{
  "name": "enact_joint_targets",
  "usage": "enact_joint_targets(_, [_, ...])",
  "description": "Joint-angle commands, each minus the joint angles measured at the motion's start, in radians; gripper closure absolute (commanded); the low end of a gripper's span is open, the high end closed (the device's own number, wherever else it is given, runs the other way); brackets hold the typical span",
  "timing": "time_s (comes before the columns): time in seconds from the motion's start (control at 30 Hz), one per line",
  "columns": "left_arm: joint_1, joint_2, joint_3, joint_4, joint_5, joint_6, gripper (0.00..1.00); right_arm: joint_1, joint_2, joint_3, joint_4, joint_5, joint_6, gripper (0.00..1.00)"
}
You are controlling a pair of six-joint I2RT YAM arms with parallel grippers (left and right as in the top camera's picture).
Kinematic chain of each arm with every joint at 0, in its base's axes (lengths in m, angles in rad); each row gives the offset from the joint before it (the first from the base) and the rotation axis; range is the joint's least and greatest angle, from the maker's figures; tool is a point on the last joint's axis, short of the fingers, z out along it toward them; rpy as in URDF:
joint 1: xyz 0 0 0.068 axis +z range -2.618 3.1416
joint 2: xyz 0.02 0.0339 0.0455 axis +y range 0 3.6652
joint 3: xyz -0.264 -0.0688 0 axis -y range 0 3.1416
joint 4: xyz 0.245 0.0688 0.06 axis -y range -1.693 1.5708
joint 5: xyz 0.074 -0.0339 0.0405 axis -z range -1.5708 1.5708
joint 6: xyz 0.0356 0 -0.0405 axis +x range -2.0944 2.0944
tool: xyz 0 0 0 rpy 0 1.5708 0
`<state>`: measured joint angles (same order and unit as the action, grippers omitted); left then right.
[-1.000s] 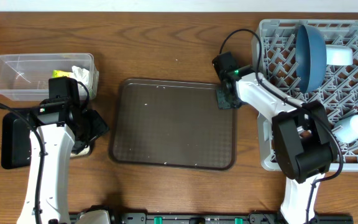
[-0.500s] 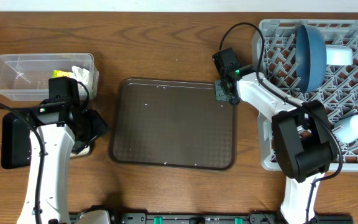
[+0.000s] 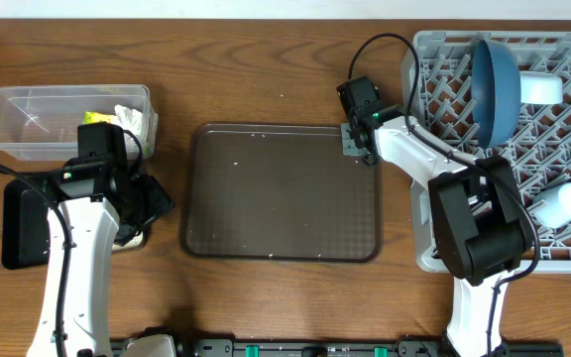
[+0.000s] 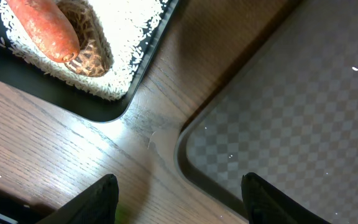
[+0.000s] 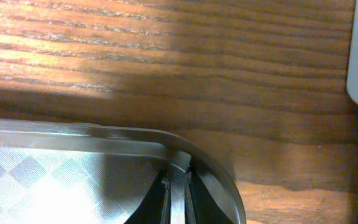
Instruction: Sort waste into correct bins and load items into the dishwasher rack
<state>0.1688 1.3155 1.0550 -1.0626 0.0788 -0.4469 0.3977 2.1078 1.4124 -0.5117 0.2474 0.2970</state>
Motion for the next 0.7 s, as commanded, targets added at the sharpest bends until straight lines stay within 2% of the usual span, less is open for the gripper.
enact_joint_targets(0.0, [-0.002,0.004,-0.006,-0.002,-0.011,0.009,0.36,-0.038,0.036,-0.005,0.001,0.040,0.013,0.93])
enact_joint_targets(0.23, [-0.002,0.004,-0.006,0.001,-0.011,0.017,0.32,-0.030,-0.014,0.021,-0.065,-0.083,-0.064,0.89])
enact_joint_targets(0.37, [-0.018,0.003,0.017,0.021,0.002,0.100,0.32,-0.032,-0.128,0.060,-0.167,-0.103,-0.066,0.83])
enact_joint_targets(0.4, [-0.032,0.003,0.031,0.024,0.027,0.129,0.31,-0.035,-0.169,0.061,-0.181,-0.103,-0.066,0.76])
enact_joint_targets(0.47, [-0.071,0.003,0.056,0.031,0.079,0.194,0.26,-0.045,-0.243,0.061,-0.196,-0.130,-0.066,0.57])
enact_joint_targets(0.57, [-0.145,0.004,0.081,0.040,0.093,0.250,0.20,-0.079,-0.343,0.061,-0.219,-0.203,-0.073,0.32])
enact_joint_targets(0.67, [-0.211,0.011,0.087,0.022,0.093,0.291,0.14,-0.143,-0.423,0.061,-0.256,-0.305,-0.074,0.20])
